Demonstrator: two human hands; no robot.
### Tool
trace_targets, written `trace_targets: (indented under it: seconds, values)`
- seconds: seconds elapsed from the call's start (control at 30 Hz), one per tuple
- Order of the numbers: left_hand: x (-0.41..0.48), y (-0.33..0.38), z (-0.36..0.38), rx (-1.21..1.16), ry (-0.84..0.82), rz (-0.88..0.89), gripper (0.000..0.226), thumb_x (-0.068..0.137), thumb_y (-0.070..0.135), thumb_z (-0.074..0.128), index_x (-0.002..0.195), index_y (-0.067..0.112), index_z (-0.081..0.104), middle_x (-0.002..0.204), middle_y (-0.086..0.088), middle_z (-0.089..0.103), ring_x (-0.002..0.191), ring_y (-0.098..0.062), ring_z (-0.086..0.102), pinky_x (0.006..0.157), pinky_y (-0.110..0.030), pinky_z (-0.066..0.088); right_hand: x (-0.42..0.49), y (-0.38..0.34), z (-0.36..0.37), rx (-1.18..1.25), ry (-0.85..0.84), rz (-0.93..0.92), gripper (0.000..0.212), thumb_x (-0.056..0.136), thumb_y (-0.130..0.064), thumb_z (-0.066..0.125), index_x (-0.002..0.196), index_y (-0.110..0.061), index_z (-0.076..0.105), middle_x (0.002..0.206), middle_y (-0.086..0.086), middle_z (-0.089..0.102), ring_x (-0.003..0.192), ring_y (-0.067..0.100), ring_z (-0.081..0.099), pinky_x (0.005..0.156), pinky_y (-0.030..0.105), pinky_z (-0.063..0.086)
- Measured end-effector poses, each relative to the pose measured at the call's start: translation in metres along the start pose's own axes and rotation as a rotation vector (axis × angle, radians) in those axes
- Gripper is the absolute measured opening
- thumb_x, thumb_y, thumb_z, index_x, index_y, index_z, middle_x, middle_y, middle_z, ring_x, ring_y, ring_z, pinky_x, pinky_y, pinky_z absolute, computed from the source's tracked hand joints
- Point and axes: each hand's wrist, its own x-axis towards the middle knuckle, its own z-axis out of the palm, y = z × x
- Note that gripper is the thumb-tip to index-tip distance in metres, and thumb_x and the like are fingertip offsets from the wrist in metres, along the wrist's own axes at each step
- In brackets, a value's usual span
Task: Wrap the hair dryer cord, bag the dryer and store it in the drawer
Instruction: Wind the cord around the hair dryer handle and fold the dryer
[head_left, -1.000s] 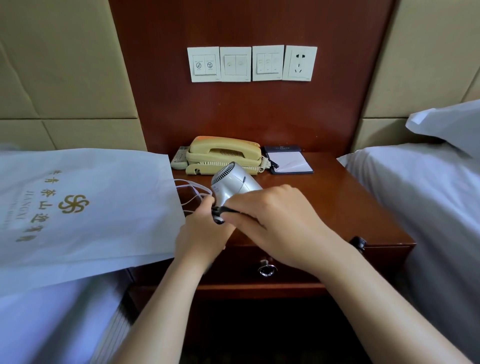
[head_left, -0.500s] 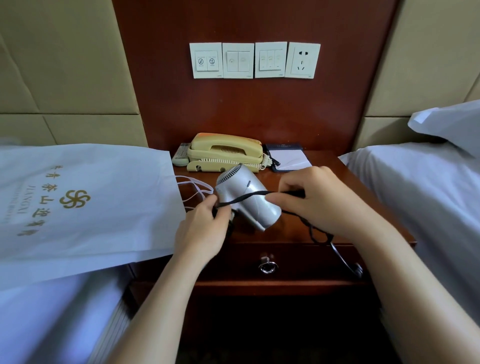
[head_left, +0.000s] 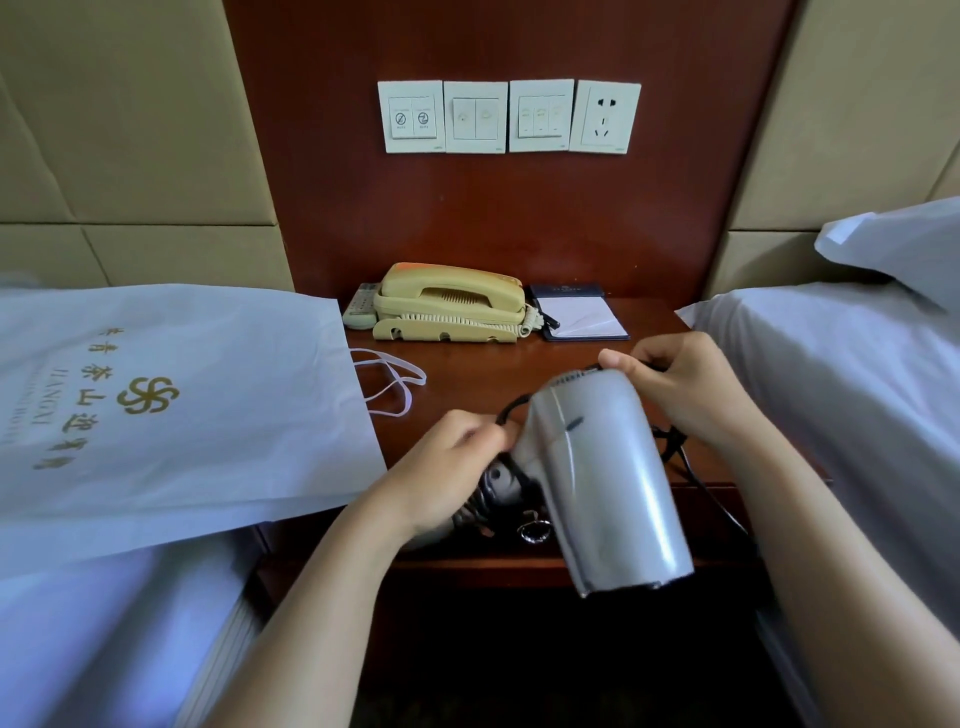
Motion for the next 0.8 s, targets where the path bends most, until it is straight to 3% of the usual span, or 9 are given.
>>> trace_targets:
  seconds: [0.07, 0.13, 0.23, 0.4, 0.5, 0.57, 0.63, 0.7, 0.8]
  values:
    - [-0.001, 0.003, -0.002, -0.200, 0.053, -0.005, 0.046, 0.094, 0.014, 0.034, 0.057, 0.010, 0.062, 0.053, -0.004, 0.059, 0.048, -0.018, 0.057, 0.049, -0.026, 0.047, -0.001, 0.002, 0.003, 0.028, -0.058, 0.002, 0.055, 0.083, -0.042, 0.065, 0.054, 0.001, 0.045, 0.052, 0.005, 0.034, 0.051, 0.007, 0.028, 0.051, 0.029, 0.022]
    - [0.000, 0.004, -0.008, -0.324, 0.097, -0.009, 0.044, 0.095, 0.015, 0.031, 0.061, 0.009, 0.059, 0.048, -0.010, 0.053, 0.038, -0.024, 0.051, 0.044, -0.027, 0.043, -0.002, 0.001, 0.004, 0.052, -0.146, 0.003, 0.049, 0.088, -0.033, 0.060, 0.054, -0.001, 0.049, 0.049, 0.002, 0.037, 0.048, 0.007, 0.030, 0.048, 0.026, 0.023]
    - [-0.001, 0.005, -0.014, -0.466, 0.173, -0.026, 0.038, 0.097, 0.027, 0.034, 0.074, 0.011, 0.059, 0.051, -0.009, 0.053, 0.035, -0.021, 0.047, 0.039, -0.025, 0.041, -0.004, -0.002, 0.008, 0.033, -0.287, -0.031, 0.044, 0.089, -0.028, 0.059, 0.048, -0.014, 0.049, 0.041, -0.008, 0.038, 0.041, 0.003, 0.030, 0.045, 0.020, 0.024]
    - [0.003, 0.000, -0.023, -0.657, 0.370, -0.139, 0.038, 0.093, 0.029, 0.035, 0.072, 0.007, 0.058, 0.054, -0.006, 0.055, 0.036, -0.018, 0.046, 0.039, -0.021, 0.036, -0.013, -0.021, 0.020, -0.085, -0.481, -0.132, 0.044, 0.091, -0.036, 0.056, 0.054, -0.012, 0.050, 0.050, -0.003, 0.042, 0.050, 0.015, 0.042, 0.054, 0.032, 0.036]
    - [0.007, -0.006, -0.024, -0.640, 0.529, -0.264, 0.037, 0.088, 0.025, 0.033, 0.090, 0.002, 0.062, 0.054, -0.007, 0.057, 0.036, -0.019, 0.047, 0.037, -0.018, 0.035, -0.032, -0.051, 0.034, -0.145, -0.593, -0.230, 0.041, 0.091, -0.037, 0.055, 0.054, -0.017, 0.051, 0.055, -0.002, 0.051, 0.056, 0.016, 0.053, 0.061, 0.033, 0.045]
    - [0.010, -0.009, -0.020, -0.569, 0.653, -0.358, 0.038, 0.087, 0.027, 0.034, 0.094, 0.004, 0.063, 0.059, -0.009, 0.057, 0.041, -0.023, 0.049, 0.043, -0.021, 0.038, -0.042, -0.070, 0.043, -0.179, -0.595, -0.274, 0.044, 0.091, -0.037, 0.054, 0.053, -0.018, 0.044, 0.054, 0.000, 0.046, 0.054, 0.015, 0.046, 0.059, 0.036, 0.042]
    - [0.012, -0.009, -0.015, -0.457, 0.724, -0.408, 0.032, 0.088, 0.031, 0.035, 0.085, 0.009, 0.059, 0.067, -0.010, 0.055, 0.053, -0.024, 0.049, 0.052, -0.027, 0.036, -0.045, -0.083, 0.045, -0.226, -0.548, -0.300, 0.047, 0.091, -0.037, 0.053, 0.051, -0.020, 0.037, 0.052, -0.001, 0.038, 0.051, 0.014, 0.038, 0.053, 0.034, 0.035]
    - [0.015, -0.006, -0.013, -0.326, 0.760, -0.360, 0.031, 0.090, 0.030, 0.035, 0.073, 0.012, 0.052, 0.070, -0.008, 0.053, 0.060, -0.024, 0.047, 0.057, -0.030, 0.035, -0.045, -0.090, 0.045, -0.249, -0.514, -0.309, 0.045, 0.091, -0.036, 0.053, 0.052, -0.021, 0.036, 0.050, -0.002, 0.036, 0.050, 0.013, 0.037, 0.048, 0.031, 0.029]
    - [0.019, -0.008, -0.011, -0.141, 0.686, -0.239, 0.036, 0.087, 0.035, 0.033, 0.072, 0.008, 0.050, 0.074, -0.012, 0.055, 0.072, -0.027, 0.051, 0.068, -0.035, 0.039, -0.045, -0.092, 0.048, -0.256, -0.415, -0.304, 0.033, 0.091, -0.038, 0.053, 0.062, -0.023, 0.048, 0.056, -0.005, 0.046, 0.056, 0.020, 0.046, 0.048, 0.030, 0.029]
